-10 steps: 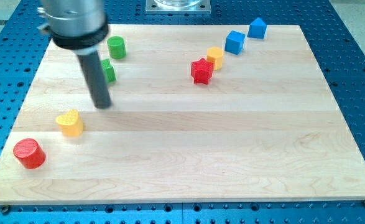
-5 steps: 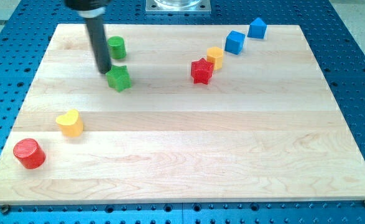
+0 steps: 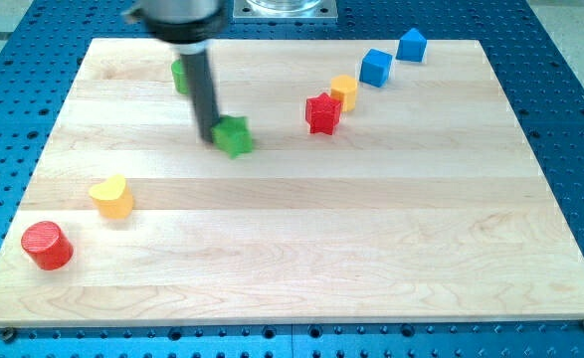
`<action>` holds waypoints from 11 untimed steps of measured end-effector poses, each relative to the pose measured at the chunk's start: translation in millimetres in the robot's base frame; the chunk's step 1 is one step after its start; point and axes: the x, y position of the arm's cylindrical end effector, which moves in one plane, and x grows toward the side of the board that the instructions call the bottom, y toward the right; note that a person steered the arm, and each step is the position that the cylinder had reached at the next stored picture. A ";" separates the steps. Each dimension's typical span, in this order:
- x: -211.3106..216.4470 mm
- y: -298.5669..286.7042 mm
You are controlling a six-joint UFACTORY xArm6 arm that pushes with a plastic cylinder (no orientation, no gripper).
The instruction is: Place the green star diagonally to the heart
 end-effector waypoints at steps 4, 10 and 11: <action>38.8 55.4; -5.5 121.5; -2.4 117.8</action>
